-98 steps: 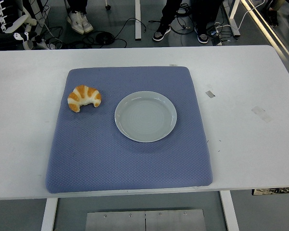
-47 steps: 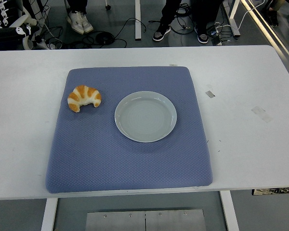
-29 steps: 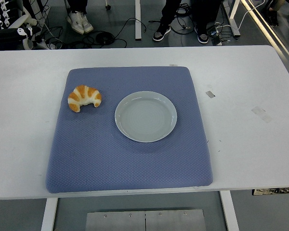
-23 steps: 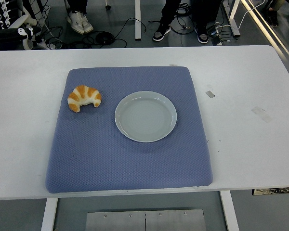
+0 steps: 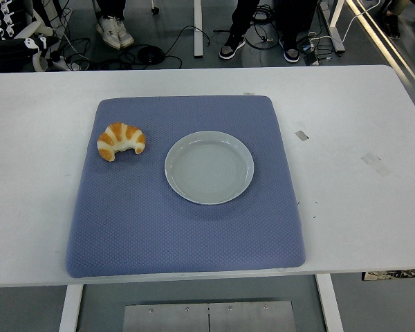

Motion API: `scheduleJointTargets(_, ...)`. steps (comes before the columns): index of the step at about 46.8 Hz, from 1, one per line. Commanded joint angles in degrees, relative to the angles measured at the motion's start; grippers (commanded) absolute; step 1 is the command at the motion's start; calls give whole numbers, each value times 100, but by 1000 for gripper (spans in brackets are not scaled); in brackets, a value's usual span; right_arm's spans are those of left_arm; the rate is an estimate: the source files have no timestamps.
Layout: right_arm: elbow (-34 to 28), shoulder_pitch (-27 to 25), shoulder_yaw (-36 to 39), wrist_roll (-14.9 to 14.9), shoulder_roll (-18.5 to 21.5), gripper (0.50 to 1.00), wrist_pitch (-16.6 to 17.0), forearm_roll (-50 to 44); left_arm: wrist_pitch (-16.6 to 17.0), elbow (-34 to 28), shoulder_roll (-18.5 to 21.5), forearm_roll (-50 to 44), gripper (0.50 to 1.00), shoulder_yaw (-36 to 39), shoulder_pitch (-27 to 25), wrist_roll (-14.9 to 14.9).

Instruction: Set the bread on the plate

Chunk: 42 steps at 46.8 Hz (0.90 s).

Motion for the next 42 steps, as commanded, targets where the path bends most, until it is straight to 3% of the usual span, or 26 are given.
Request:
scheduleJointTargets(1, 0, 0, 3, -2, 0, 1000, 1, 0, 0, -2, -8, 5, 987, -8, 1, 0)
scheduleJointTargets(42, 0, 0, 3, -2, 0, 1000, 1, 0, 9, -2, -61, 5, 987, -8, 1, 0)
